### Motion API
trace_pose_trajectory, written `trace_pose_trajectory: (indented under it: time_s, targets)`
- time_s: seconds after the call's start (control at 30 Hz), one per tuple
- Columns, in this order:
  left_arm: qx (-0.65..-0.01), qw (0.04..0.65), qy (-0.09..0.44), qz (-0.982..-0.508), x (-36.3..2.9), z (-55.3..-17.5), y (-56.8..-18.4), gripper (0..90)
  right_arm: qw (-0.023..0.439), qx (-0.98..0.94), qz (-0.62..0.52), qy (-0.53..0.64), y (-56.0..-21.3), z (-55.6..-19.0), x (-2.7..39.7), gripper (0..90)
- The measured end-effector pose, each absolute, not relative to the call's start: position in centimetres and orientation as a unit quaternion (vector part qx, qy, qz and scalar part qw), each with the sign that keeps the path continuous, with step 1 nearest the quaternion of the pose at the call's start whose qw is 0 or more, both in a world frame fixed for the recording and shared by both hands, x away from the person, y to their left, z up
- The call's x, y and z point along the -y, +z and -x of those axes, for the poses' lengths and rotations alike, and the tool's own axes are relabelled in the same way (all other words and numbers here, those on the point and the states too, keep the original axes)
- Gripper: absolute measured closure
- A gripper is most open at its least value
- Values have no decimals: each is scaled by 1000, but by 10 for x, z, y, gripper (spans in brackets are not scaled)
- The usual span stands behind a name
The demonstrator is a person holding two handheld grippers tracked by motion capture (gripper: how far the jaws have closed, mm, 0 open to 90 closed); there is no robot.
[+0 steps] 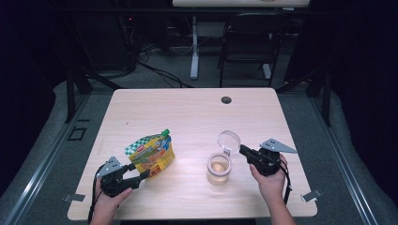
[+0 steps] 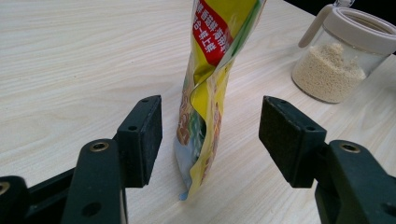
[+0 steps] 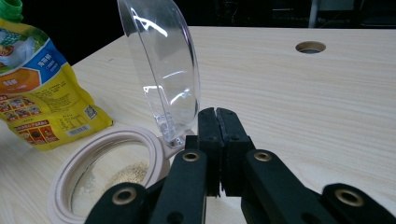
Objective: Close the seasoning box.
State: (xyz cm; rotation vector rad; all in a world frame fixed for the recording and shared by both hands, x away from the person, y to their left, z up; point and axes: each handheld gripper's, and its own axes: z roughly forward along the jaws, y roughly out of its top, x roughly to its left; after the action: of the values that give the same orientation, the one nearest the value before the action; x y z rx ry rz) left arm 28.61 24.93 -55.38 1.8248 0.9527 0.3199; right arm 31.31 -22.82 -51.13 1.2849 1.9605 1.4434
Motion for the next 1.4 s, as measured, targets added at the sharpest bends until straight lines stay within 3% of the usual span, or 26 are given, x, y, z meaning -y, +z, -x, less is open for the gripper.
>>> trace_pose_trajectory:
  time_s: [1.07, 1.4]
  targets:
    - [-392, 504, 132, -758, -248, -286, -554, 401, 189, -713, -437, 515, -511, -306, 215, 882]
    - [-389, 501, 132, -762, -247, -286, -554, 401, 187, -715, -432, 516, -512, -304, 214, 827]
